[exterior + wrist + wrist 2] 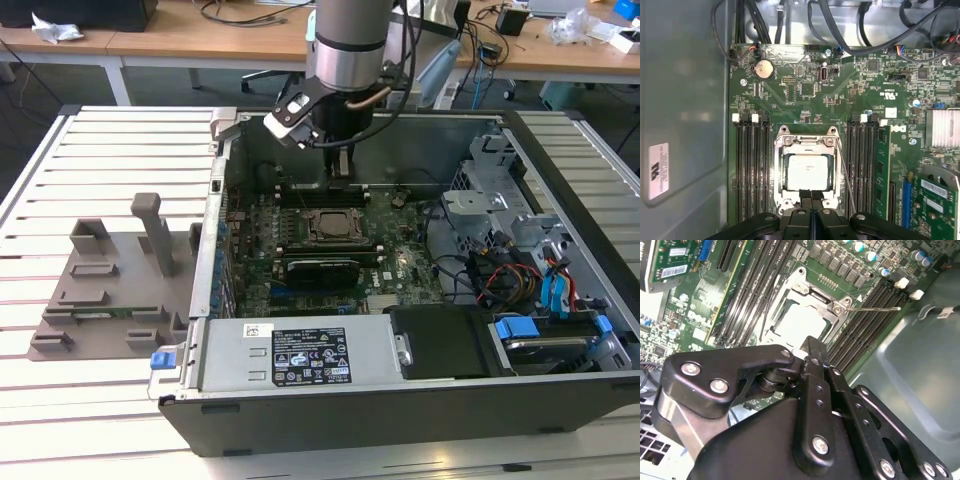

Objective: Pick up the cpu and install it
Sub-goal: 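Close the cpu cover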

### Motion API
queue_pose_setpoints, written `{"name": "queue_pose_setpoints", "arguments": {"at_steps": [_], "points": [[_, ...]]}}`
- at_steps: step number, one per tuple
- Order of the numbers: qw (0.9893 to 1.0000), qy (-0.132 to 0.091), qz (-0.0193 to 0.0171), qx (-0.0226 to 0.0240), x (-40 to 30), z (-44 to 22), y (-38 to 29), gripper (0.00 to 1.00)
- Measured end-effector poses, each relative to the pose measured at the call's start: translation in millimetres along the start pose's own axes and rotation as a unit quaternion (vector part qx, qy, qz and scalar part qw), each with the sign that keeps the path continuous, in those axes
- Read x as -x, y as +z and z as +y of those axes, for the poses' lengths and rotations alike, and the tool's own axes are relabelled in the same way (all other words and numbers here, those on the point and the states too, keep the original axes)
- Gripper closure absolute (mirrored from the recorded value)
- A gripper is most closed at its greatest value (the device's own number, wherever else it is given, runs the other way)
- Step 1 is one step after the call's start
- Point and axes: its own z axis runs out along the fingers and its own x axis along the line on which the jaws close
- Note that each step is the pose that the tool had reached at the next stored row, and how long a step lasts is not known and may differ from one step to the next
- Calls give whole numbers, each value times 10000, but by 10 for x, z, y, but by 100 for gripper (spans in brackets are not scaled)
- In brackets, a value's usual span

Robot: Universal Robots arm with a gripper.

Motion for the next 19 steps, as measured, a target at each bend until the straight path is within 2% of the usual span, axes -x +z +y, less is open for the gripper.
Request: {"name": "queue_pose_setpoints", "arguments": {"at_steps": [12, 16, 19], "points": [[10000, 0, 0, 0, 3, 0, -279, 89], [10000, -1, 0, 0, 5, 0, -465, 89], [10000, 0, 0, -1, 7, -1, -547, 89]]}}
